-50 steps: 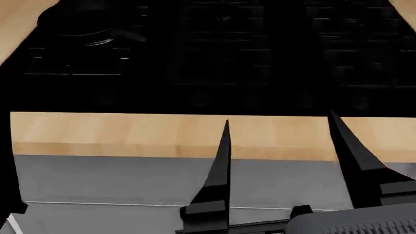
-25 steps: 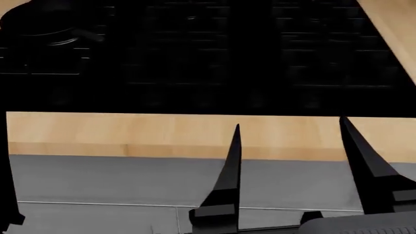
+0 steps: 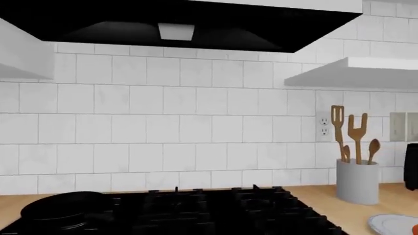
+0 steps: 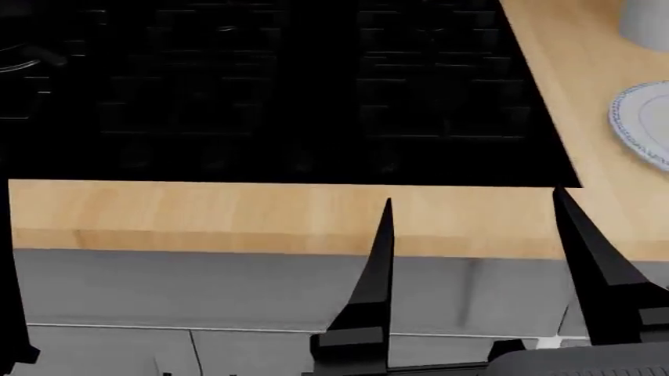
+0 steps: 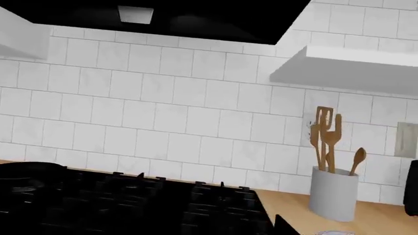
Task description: Pick the egg from the plate and place it in the pan.
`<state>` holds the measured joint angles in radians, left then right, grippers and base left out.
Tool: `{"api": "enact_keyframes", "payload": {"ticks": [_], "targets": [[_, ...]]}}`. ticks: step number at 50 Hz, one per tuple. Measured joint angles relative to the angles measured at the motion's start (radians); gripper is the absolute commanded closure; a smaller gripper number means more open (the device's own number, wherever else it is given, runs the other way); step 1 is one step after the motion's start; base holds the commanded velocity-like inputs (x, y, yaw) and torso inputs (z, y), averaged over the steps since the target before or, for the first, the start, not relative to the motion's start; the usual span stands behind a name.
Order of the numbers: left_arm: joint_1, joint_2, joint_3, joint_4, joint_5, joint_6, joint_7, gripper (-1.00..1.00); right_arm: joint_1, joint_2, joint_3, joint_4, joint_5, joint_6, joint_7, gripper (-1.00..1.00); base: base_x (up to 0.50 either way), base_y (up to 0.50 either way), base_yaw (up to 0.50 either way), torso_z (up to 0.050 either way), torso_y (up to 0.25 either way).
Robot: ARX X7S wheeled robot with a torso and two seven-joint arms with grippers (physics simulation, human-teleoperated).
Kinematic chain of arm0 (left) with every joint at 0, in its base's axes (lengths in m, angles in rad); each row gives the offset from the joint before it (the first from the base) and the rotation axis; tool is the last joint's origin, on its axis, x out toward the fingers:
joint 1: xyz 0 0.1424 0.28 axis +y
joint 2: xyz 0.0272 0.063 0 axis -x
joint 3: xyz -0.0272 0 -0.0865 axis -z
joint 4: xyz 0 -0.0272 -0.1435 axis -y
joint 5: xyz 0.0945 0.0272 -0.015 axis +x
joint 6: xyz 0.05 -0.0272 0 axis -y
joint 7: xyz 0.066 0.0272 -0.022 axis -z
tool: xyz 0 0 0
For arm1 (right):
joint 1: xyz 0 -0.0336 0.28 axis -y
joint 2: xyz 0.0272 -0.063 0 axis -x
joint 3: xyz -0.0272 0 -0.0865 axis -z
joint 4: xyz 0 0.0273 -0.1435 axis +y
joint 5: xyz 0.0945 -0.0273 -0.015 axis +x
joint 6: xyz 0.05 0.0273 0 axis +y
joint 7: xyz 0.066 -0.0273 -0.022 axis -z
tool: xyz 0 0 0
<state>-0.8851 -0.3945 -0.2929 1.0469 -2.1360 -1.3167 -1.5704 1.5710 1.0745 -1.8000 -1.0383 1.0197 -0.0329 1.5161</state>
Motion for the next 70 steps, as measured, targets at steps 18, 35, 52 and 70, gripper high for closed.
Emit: {"api": "enact_keyframes", "payload": {"ticks": [18, 35, 52, 70], "targets": [[0.003, 0.006, -0.005, 0.000, -0.001, -0.005, 0.000, -1.00, 0.015, 0.002, -0.014, 0.002, 0.005, -0.006, 0.004, -1.00, 0.00, -0.50, 0.00, 0.000, 0.000], [0.009, 0.019, -0.019, 0.000, -0.010, -0.020, 0.000, -1.00, 0.021, 0.001, -0.026, 0.002, 0.001, -0.008, 0.007, -1.00, 0.00, -0.45, 0.00, 0.000, 0.000], [0.009, 0.022, -0.026, 0.000, -0.016, -0.020, 0.000, -1.00, 0.030, -0.001, -0.039, 0.003, 0.002, -0.008, 0.011, -1.00, 0.01, -0.25, 0.00, 0.000, 0.000], [0.010, 0.021, -0.031, 0.000, -0.019, -0.020, 0.000, -1.00, 0.042, -0.007, -0.052, 0.000, -0.003, -0.001, 0.018, -1.00, 0.37, -0.03, 0.00, 0.000, 0.000]]}}
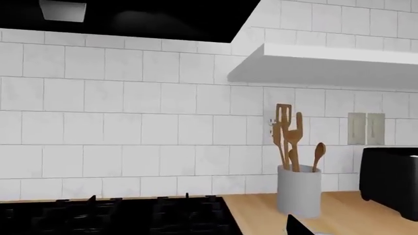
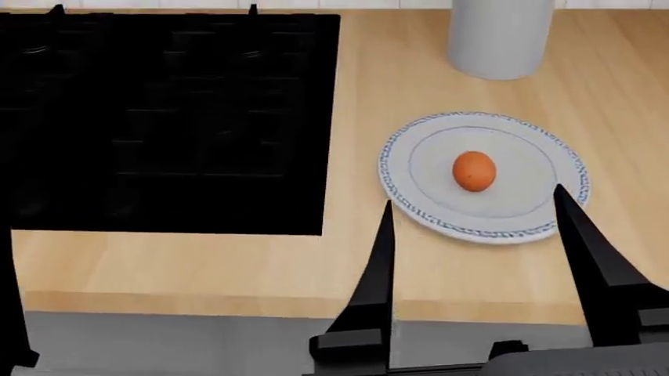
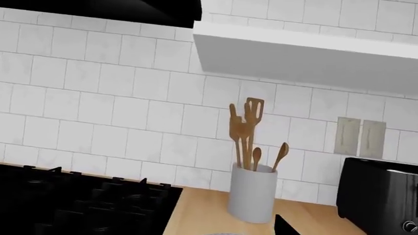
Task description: Pick the egg from the plate and place it in the pan.
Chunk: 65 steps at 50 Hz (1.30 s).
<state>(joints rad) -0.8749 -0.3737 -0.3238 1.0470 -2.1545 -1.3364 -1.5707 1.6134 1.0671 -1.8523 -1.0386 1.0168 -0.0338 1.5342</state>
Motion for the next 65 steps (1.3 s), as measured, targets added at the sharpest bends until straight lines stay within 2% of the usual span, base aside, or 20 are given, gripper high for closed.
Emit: {"api": "enact_keyframes", "payload": {"ticks": [11, 33, 40, 54, 65], "targets": [[0.000, -0.002, 0.001, 0.000, 0.000, 0.001, 0.000, -1.00, 0.010, 0.003, -0.008, 0.000, -0.002, -0.001, 0.005, -1.00, 0.40, -0.22, 0.00, 0.000, 0.000], [0.005, -0.002, -0.009, 0.000, -0.003, -0.005, 0.000, -1.00, 0.018, -0.008, -0.020, 0.001, -0.003, 0.007, 0.014, -1.00, 0.40, -0.01, 0.00, 0.000, 0.001], [0.011, 0.009, -0.011, 0.000, -0.004, -0.010, 0.000, -1.00, 0.025, -0.009, -0.020, 0.000, 0.009, 0.005, 0.009, -1.00, 0.04, 0.00, 0.00, 0.000, 0.000], [0.038, 0.049, -0.038, 0.000, -0.012, -0.050, 0.000, -1.00, 0.102, 0.034, -0.014, 0.042, 0.219, 0.008, -0.078, -1.00, 0.00, 0.00, 0.00, 0.000, 0.000], [0.047, 0.066, -0.040, 0.000, -0.007, -0.062, 0.000, -1.00, 0.222, 0.060, 0.005, 0.129, 0.513, 0.063, -0.219, -1.00, 0.00, 0.00, 0.00, 0.000, 0.000]]}}
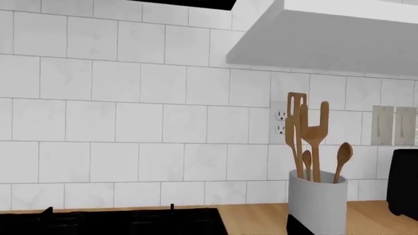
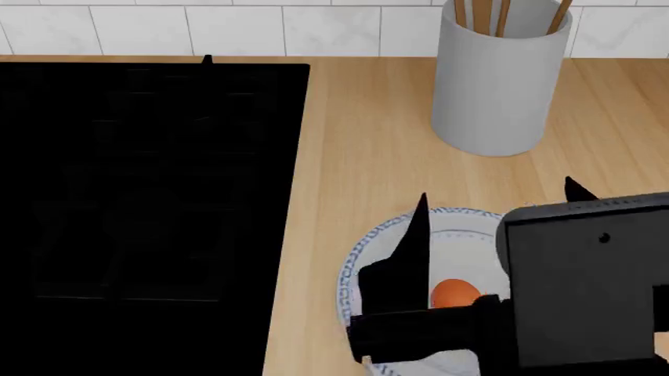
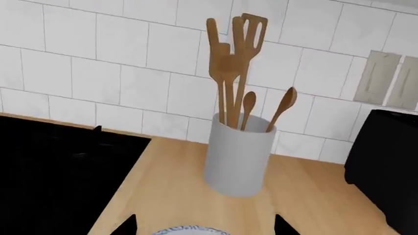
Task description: Pick the egg from the plate and place it in the pan.
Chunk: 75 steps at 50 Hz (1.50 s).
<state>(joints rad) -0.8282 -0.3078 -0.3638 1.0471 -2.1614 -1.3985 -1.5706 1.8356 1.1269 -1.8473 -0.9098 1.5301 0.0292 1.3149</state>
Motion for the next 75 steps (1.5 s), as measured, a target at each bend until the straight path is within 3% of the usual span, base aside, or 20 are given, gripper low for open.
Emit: {"api": "enact_keyframes", "payload": {"ticks": [18, 32, 52, 75], "targets": [[0.009, -0.003, -0.005, 0.000, 0.005, -0.007, 0.000, -1.00, 0.237, 0.006, 0.020, 0.173, 0.394, 0.316, -0.264, -1.00, 0.00, 0.00, 0.00, 0.000, 0.000], [0.018, 0.016, -0.004, 0.000, 0.011, -0.024, 0.000, -1.00, 0.334, -0.023, 0.039, 0.332, 0.549, 0.505, -0.443, -1.00, 0.00, 0.00, 0.00, 0.000, 0.000], [0.023, 0.023, -0.055, 0.000, 0.005, -0.050, 0.000, -1.00, 0.316, -0.067, 0.019, 0.438, 0.577, 0.630, -0.555, -1.00, 0.00, 0.00, 0.00, 0.000, 0.000], [0.035, 0.033, -0.070, 0.000, 0.001, -0.068, 0.000, -1.00, 0.241, -0.119, -0.004, 0.509, 0.509, 0.651, -0.595, -1.00, 0.00, 0.00, 0.00, 0.000, 0.000]]}}
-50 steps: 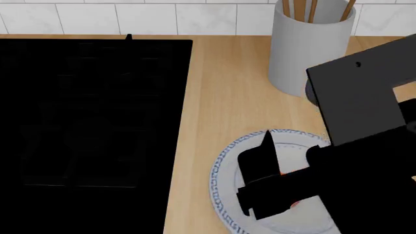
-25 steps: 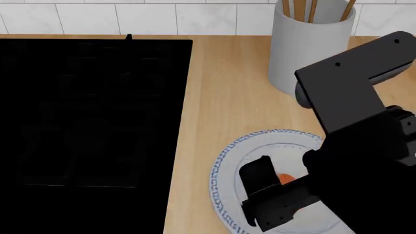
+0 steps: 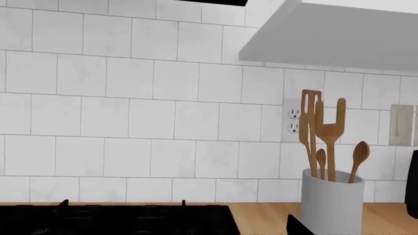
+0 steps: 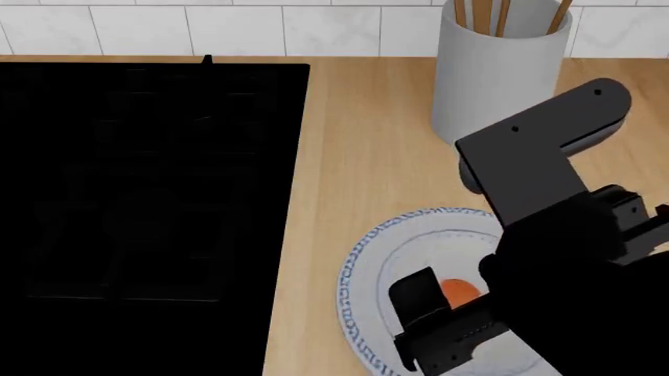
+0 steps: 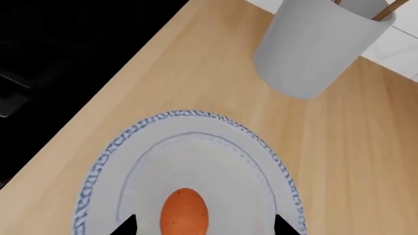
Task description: Pick the egg from the plate and place it in the pan.
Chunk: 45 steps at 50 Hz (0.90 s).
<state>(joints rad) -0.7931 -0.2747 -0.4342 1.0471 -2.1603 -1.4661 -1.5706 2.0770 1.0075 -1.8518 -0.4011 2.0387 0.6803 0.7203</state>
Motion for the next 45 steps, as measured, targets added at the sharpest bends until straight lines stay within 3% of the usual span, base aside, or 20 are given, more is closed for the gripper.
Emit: {"api": "enact_keyframes", "payload": {"ticks": [45], "targets": [[0.005, -0.005, 0.000, 0.000, 0.002, 0.001, 0.000, -1.00, -0.085, -0.101, -0.022, 0.117, -0.047, 0.029, -0.056, -1.00, 0.00, 0.00, 0.00, 0.000, 0.000]]}}
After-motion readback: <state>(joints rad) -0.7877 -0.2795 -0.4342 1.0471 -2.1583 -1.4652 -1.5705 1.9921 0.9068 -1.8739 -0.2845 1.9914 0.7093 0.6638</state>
